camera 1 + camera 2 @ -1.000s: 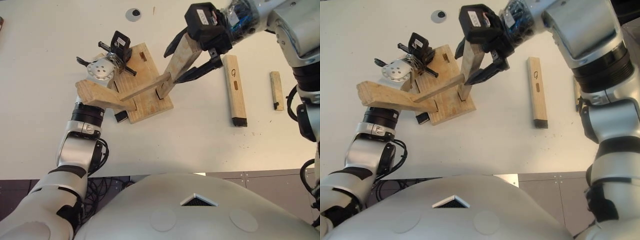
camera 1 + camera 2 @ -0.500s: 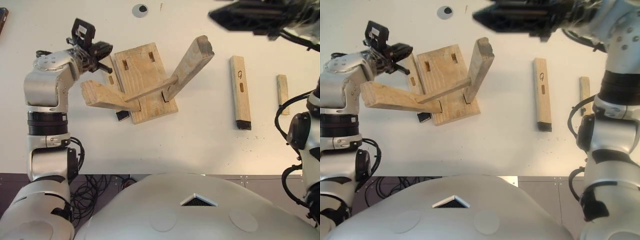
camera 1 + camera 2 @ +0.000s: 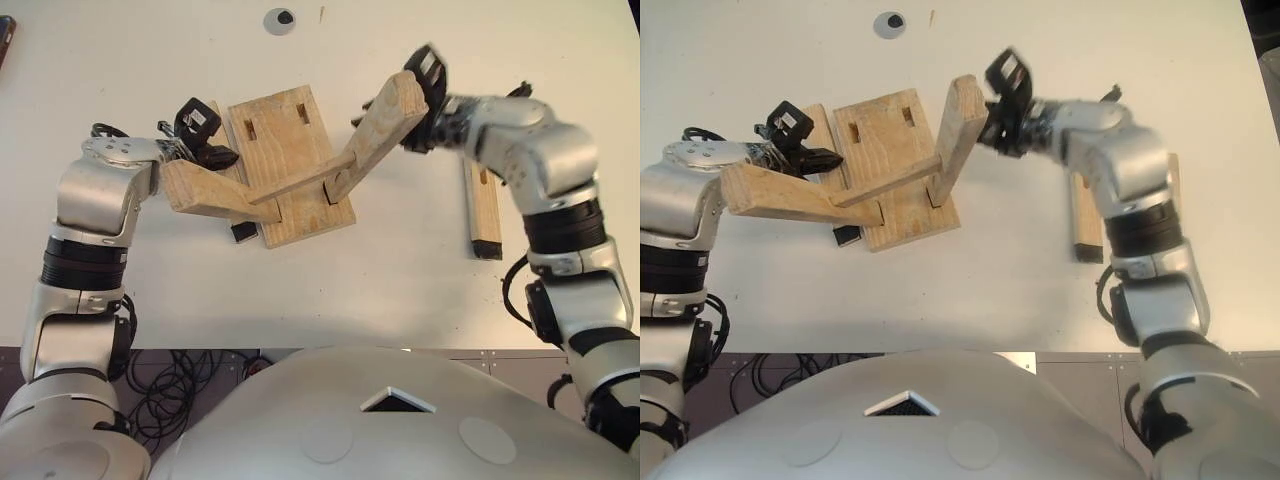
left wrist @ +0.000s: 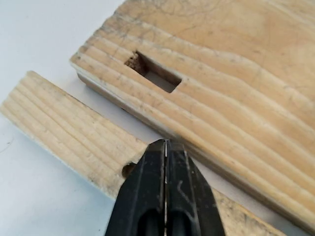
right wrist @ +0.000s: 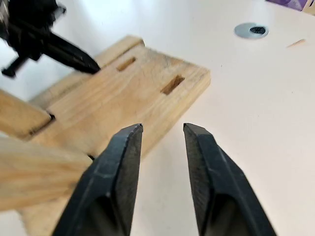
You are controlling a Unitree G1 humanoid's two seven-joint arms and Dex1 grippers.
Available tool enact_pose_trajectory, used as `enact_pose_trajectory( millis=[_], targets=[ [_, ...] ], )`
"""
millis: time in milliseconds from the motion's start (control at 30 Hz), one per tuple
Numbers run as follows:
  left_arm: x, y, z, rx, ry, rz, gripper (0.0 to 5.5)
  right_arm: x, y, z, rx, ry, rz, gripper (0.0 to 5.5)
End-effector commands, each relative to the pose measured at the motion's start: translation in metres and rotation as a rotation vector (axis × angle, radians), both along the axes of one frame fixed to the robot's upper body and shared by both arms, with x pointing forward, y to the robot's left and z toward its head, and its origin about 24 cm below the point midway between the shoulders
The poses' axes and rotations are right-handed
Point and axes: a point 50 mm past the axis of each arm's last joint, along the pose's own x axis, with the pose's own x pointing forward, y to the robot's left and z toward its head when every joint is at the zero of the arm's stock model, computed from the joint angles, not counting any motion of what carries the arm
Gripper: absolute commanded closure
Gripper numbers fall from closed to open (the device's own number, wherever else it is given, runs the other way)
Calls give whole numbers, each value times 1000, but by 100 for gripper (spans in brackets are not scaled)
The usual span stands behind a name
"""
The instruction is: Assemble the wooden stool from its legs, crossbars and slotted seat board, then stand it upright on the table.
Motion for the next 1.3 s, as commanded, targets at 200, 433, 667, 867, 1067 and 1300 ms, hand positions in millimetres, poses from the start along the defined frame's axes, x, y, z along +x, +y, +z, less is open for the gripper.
enact_pose_trajectory(
  millis=[200,433,667,867,1067,1300],
  targets=[
    [10,-44,-1,-157,68,-152,550,-20,4,-39,-151,30,87,542],
    [35,-88,-13,-273,101,-171,550,-8,-4,-42,-141,41,-29,549],
    [49,-72,-9,-231,37,-114,550,-11,-7,-45,-129,58,-43,549],
    [24,-14,-1,-87,67,-88,550,-15,-6,-48,-119,63,-55,549],
    [-3,6,2,-6,98,-103,550,-16,-2,-48,-115,56,-53,549],
    [-4,-5,2,-26,92,-122,550,-17,4,-47,-106,54,-28,549]
  ],
)
